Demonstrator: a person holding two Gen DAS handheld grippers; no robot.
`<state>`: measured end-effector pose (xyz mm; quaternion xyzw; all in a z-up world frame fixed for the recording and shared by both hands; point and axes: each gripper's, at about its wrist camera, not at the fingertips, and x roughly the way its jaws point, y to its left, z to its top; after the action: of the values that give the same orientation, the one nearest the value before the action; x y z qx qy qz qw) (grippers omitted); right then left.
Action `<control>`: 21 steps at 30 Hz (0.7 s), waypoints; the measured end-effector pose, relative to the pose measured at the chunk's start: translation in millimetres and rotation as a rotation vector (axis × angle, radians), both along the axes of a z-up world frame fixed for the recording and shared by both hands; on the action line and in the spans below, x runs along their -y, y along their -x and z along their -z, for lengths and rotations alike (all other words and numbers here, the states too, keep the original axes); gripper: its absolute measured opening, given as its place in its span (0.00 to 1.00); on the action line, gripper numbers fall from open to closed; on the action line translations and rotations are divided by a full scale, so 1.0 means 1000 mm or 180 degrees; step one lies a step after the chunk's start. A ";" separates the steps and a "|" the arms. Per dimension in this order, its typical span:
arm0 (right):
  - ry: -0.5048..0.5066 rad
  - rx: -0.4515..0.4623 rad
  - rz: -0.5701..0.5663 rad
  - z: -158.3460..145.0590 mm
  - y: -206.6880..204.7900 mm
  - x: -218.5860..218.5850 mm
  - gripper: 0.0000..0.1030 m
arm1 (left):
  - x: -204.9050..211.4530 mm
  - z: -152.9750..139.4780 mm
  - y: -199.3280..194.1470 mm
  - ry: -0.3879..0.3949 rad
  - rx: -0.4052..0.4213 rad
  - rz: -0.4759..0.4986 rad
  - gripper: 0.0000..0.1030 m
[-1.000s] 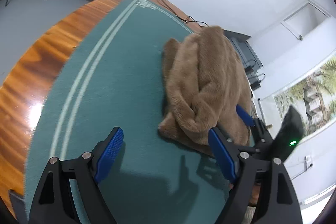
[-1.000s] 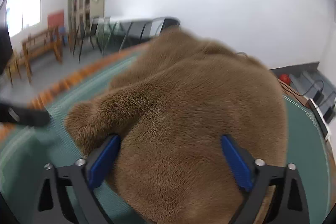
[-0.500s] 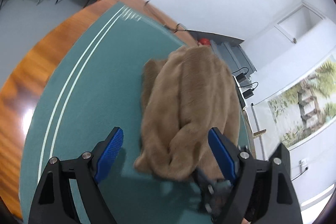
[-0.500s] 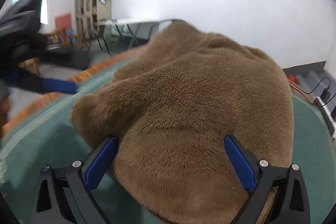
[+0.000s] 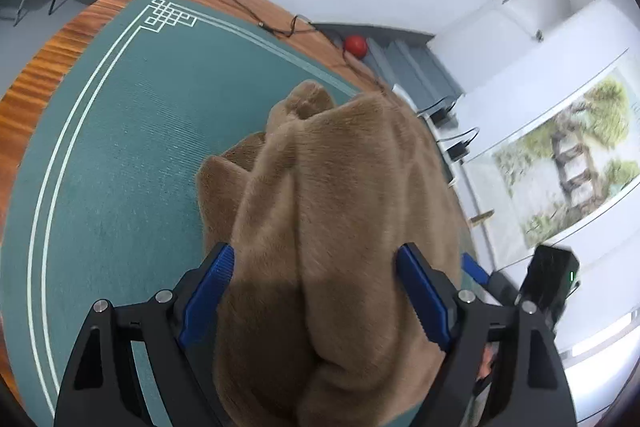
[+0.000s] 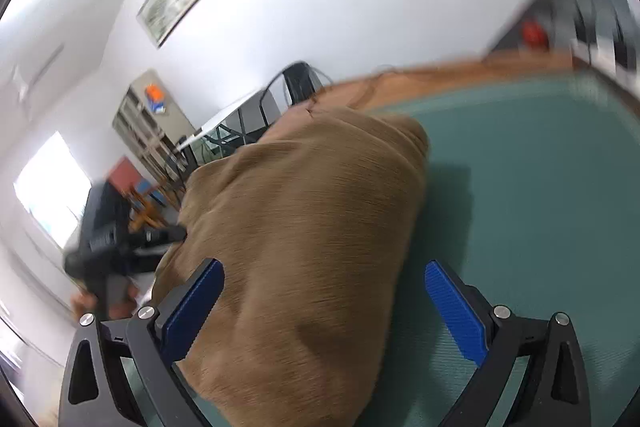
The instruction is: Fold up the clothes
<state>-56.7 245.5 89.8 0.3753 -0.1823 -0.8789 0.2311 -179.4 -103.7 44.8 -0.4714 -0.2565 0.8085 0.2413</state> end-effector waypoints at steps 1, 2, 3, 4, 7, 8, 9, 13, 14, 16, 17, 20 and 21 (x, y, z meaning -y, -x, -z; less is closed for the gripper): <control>0.0148 0.0143 0.0042 0.008 0.010 -0.007 0.99 | 0.001 0.005 0.006 0.0014 0.0051 0.0022 0.84; 0.0261 0.0242 0.0039 0.015 0.017 -0.011 0.99 | 0.003 0.010 0.011 -0.0012 0.0117 0.0034 0.84; 0.0373 0.0342 0.0036 0.022 0.025 -0.015 0.99 | 0.005 0.014 0.015 -0.0060 0.0167 0.0049 0.84; 0.0479 0.0433 0.0031 0.029 0.032 -0.018 0.99 | 0.007 0.017 0.017 -0.0113 0.0203 0.0077 0.84; 0.0676 0.0571 -0.0007 0.044 0.049 -0.016 0.99 | 0.009 0.023 0.021 -0.0188 0.0221 0.0104 0.87; 0.0743 0.0617 -0.0020 0.049 0.055 -0.015 0.99 | 0.010 0.025 0.022 -0.0200 0.0228 0.0094 0.92; 0.0811 0.0672 -0.0044 0.053 0.061 -0.012 0.99 | 0.010 0.027 0.023 -0.0213 0.0243 0.0080 0.97; 0.0975 0.0784 -0.0128 0.066 0.085 0.000 0.99 | 0.016 0.039 0.027 -0.0539 0.0307 0.0097 0.99; 0.0989 0.0779 -0.0174 0.067 0.090 0.006 0.99 | 0.017 0.040 0.028 -0.0589 0.0314 0.0113 0.99; 0.1019 0.0794 -0.0272 0.068 0.098 0.014 0.99 | 0.016 0.039 0.030 -0.0674 0.0313 0.0176 0.99; 0.0993 0.0789 -0.0302 0.069 0.101 0.018 0.99 | 0.015 0.039 0.031 -0.0723 0.0317 0.0216 0.99; 0.0866 0.0777 -0.0433 0.069 0.109 0.035 0.99 | 0.006 0.039 0.035 -0.0826 0.0345 0.0374 0.99; 0.0810 0.0770 -0.0453 0.069 0.110 0.039 0.99 | 0.002 0.039 0.037 -0.0781 0.0349 0.0417 0.99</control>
<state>-167.2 206.0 20.9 0.4580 -0.2914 -0.7787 0.3146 -216.0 -106.0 6.1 -0.4976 -0.3348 0.7267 0.3350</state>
